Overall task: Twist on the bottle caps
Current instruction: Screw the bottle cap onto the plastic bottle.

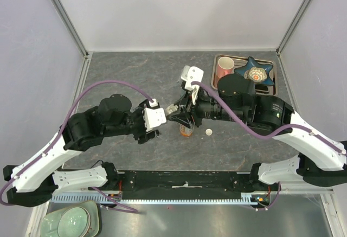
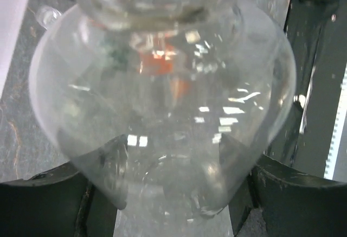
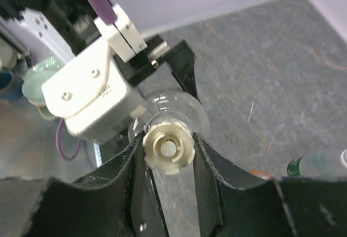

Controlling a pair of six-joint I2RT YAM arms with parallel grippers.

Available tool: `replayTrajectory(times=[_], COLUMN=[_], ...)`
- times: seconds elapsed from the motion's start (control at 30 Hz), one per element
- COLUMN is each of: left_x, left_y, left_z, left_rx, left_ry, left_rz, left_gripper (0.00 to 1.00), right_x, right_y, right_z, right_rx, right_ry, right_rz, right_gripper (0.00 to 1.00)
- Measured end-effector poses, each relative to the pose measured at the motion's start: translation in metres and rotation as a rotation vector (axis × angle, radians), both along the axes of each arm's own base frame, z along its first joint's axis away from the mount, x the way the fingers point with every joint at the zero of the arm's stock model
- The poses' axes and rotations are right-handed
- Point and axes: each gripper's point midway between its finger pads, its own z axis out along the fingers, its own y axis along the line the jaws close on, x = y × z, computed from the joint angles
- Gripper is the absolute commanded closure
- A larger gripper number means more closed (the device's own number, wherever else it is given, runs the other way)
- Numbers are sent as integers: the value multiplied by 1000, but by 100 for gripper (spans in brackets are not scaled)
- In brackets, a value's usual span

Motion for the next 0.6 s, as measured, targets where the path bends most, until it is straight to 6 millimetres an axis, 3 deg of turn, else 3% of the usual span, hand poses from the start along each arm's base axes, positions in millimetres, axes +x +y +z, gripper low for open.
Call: replayTrajectory(times=[0.2, 0.6], left_x=[9, 9], left_y=[-19, -30], left_z=[31, 46], left_rx=[-153, -289], left_ry=[-40, -29], left_rz=[20, 42], left_gripper=[94, 98], right_x=[2, 6], right_y=[11, 11], right_z=[41, 56], right_rx=[77, 116], right_ry=[-42, -84], right_rz=[-56, -154], right_gripper=[77, 65])
